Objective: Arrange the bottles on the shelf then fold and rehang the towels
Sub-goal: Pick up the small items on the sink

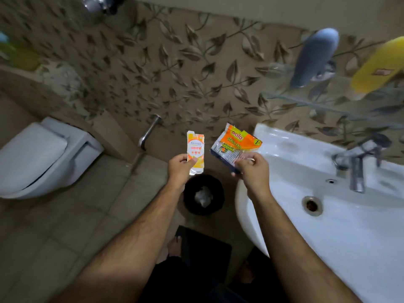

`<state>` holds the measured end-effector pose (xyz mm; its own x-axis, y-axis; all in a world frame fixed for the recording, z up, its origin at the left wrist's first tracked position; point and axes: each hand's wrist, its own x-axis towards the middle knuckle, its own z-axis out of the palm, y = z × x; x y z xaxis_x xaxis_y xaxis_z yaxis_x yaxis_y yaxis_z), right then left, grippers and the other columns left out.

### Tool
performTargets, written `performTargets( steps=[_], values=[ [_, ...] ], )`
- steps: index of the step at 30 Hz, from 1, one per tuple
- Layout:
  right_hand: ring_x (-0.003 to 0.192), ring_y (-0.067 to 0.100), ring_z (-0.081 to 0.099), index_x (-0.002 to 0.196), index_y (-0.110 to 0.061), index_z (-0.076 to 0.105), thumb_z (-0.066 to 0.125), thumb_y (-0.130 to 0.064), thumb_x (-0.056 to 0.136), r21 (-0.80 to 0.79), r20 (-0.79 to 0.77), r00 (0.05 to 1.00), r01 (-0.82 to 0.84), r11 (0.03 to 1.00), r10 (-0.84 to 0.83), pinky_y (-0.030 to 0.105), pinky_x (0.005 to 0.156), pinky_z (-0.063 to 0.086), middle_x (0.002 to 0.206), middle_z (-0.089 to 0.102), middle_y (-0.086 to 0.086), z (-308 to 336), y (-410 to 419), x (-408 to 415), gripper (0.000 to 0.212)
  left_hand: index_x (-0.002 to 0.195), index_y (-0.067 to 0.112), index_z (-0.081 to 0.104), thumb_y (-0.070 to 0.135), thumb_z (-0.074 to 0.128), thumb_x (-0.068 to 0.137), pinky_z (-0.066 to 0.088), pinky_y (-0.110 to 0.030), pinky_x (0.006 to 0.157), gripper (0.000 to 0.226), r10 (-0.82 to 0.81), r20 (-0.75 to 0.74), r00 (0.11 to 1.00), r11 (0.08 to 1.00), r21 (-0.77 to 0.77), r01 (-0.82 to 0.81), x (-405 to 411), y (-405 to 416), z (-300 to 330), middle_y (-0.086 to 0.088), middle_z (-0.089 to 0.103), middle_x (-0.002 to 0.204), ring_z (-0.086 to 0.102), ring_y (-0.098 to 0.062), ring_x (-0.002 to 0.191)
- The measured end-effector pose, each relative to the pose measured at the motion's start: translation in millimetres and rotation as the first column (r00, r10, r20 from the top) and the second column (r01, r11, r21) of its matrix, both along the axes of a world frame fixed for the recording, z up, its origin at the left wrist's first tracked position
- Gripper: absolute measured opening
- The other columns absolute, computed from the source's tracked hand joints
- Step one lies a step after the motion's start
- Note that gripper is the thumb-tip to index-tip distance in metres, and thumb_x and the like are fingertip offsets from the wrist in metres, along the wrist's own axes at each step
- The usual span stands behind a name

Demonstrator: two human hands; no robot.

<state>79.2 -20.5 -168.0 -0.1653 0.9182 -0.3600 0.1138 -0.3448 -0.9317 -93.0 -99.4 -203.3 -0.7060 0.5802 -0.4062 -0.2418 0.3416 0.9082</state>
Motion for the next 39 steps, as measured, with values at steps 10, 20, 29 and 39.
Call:
performTargets(
  steps=[10,20,29,39],
  values=[
    [0.076,0.021,0.065,0.074,-0.019,0.053,0.066,-0.009,0.084,-0.126,0.303,0.950,0.112,0.986,-0.070,0.034,0.057,0.056,0.080,0.064,0.003,-101,-57,-111,0.019,0.091,0.011,0.068,0.003,0.071,0.083,0.055,-0.035,0.074,0.011,-0.088,0.091,0.992,0.979,-0.175,0.103,-120,-52,-94,-0.009,0.071,0.087,0.065,-0.015,0.069],
    [0.060,0.009,0.049,0.071,-0.012,0.052,0.059,0.001,0.091,-0.264,0.408,0.906,0.233,0.936,-0.110,0.009,0.036,0.037,0.071,0.054,0.002,-263,-37,-144,0.024,0.094,0.005,0.071,0.005,0.075,0.079,0.058,-0.049,0.079,0.015,-0.182,0.145,0.972,0.906,-0.360,0.224,-146,-31,-258,-0.012,0.072,0.092,0.070,-0.027,0.080],
    [0.078,0.022,0.056,0.088,-0.008,0.048,0.050,0.004,0.094,-0.435,0.460,0.888,0.241,0.867,-0.016,0.025,0.049,0.051,0.081,0.055,0.004,-468,-13,-144,0.014,0.102,0.002,0.068,0.015,0.078,0.079,0.056,-0.045,0.080,0.029,-0.367,0.096,0.925,0.783,-0.505,0.363,-122,9,-458,-0.013,0.072,0.102,0.069,-0.031,0.091],
    [0.080,0.031,0.067,0.069,-0.022,0.053,0.061,-0.006,0.089,-0.377,0.640,0.759,0.178,0.909,0.117,0.052,0.067,0.061,0.084,0.064,0.005,-625,13,-150,0.026,0.111,0.000,0.068,0.020,0.074,0.084,0.048,-0.029,0.076,0.034,-0.540,0.034,0.841,0.693,-0.550,0.467,-116,43,-587,-0.014,0.070,0.113,0.067,-0.028,0.100]
  ],
)
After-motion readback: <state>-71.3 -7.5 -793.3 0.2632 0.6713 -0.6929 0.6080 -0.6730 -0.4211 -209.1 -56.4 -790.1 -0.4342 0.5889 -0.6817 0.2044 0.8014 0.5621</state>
